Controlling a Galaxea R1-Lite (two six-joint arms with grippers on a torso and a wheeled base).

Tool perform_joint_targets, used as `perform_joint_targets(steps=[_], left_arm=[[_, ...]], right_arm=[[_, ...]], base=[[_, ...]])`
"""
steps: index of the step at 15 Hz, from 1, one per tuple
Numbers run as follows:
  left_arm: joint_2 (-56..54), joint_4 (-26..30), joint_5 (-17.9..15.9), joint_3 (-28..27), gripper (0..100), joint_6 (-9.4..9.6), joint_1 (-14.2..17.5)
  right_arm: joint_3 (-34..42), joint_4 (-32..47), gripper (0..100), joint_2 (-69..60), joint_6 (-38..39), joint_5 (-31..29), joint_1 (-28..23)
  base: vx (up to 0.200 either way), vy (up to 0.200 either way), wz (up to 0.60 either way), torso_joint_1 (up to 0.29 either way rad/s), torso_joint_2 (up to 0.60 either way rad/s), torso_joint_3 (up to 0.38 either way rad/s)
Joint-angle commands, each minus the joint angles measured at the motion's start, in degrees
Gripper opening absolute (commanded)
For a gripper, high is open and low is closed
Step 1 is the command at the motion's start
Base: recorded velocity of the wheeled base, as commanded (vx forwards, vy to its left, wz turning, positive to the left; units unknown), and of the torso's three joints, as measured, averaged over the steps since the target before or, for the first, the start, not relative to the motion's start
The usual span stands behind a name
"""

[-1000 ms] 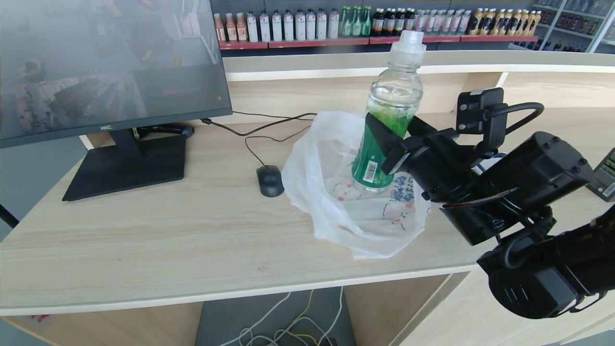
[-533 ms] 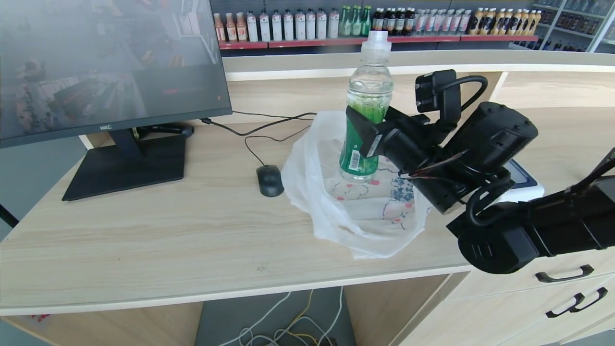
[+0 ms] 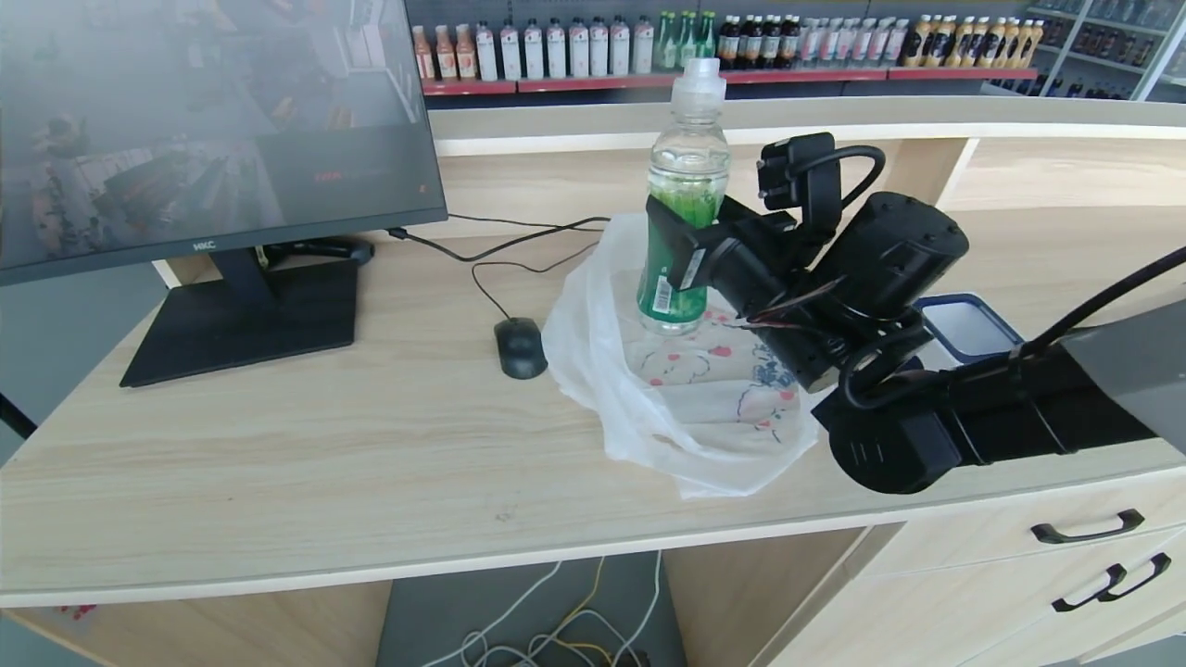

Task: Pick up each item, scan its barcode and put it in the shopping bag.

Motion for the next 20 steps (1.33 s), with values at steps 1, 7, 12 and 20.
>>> perform_joint_targets(steps=[1, 7, 12, 20], left_arm=[[0.0, 0.0, 0.0, 0.0, 100, 0.0, 0.0], [0.0, 0.0, 0.0, 0.0, 100, 0.0, 0.0], [0.0, 0.0, 0.0, 0.0, 100, 0.0, 0.0], [0.0, 0.0, 0.0, 0.0, 100, 0.0, 0.0]], right_arm=[[-3.1, 0.0, 0, 3.8, -0.2, -0.1, 0.1], [-6.5, -0.6, 0, 8.3, -1.2, -0.1, -0.8], [-7.5, -0.6, 0, 9.8, -1.1, 0.0, -1.8], [-7.2, -1.2, 0, 11.3, -1.1, -0.1, -1.9]], base=[[0.0, 0.0, 0.0, 0.0, 0.0, 0.0], [0.0, 0.0, 0.0, 0.0, 0.0, 0.0], [0.0, 0.0, 0.0, 0.0, 0.0, 0.0], [0.0, 0.0, 0.0, 0.0, 0.0, 0.0]])
